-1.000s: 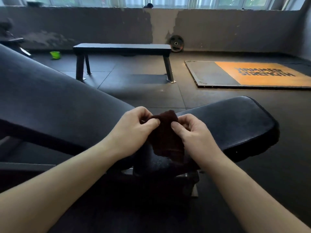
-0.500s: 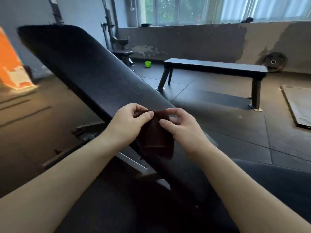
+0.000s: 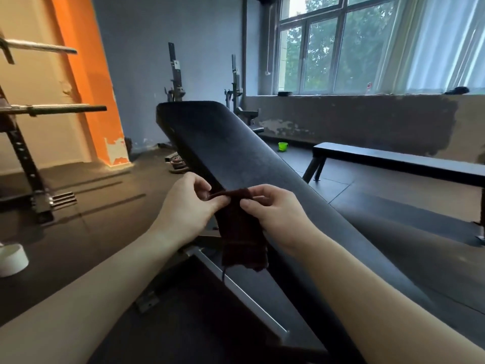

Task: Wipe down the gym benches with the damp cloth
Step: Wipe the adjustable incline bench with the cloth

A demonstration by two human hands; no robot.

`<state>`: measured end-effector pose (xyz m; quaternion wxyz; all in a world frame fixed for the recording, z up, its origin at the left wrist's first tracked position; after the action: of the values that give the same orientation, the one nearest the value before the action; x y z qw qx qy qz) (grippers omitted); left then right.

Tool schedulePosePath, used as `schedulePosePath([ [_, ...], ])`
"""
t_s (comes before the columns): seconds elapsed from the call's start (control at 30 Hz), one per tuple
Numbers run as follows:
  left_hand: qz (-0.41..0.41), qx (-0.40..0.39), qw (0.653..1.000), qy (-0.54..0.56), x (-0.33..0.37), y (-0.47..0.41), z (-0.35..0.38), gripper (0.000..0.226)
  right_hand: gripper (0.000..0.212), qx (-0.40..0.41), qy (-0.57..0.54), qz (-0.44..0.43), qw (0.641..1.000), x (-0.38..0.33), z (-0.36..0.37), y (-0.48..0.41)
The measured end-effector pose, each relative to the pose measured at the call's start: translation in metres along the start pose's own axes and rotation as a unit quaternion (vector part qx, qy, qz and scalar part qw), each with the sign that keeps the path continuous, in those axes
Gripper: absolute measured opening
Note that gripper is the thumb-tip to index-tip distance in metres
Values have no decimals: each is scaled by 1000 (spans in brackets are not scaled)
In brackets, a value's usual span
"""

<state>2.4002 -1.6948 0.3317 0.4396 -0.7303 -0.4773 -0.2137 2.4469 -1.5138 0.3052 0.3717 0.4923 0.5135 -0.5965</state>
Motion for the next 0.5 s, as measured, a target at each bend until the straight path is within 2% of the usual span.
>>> schedulePosePath([
  [0.1, -31, 24, 998, 49, -36, -28, -20, 33, 12, 11, 45, -7, 999, -4, 41, -37],
  [0.2, -27, 2, 990, 137, -63, -67, -41, 20, 13, 24, 95, -20, 995, -21, 81, -79],
  [0.27, -15, -16, 984, 174, -77, -94, -58, 20, 12, 20, 116, -23, 993, -35, 109, -105],
  [0.33, 5, -22, 983, 181, -87, -118, -75, 26, 10, 19, 114, -8, 993, -47, 134, -129],
  [0.5, 18, -13, 979, 204, -104, -169, -105, 16, 12, 24, 36, 53, 998, -65, 180, -174],
])
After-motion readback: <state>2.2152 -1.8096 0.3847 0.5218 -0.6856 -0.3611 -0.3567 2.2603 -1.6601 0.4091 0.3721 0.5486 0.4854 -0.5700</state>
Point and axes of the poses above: each hand's wrist, its own y-axis away from the middle knuckle, its own z-axis out of the palm, x = y × z, the point moved 3 cm from there along -y, towards the middle knuckle, and after that the axes turned 1 degree about y, right-handed, at the moved point
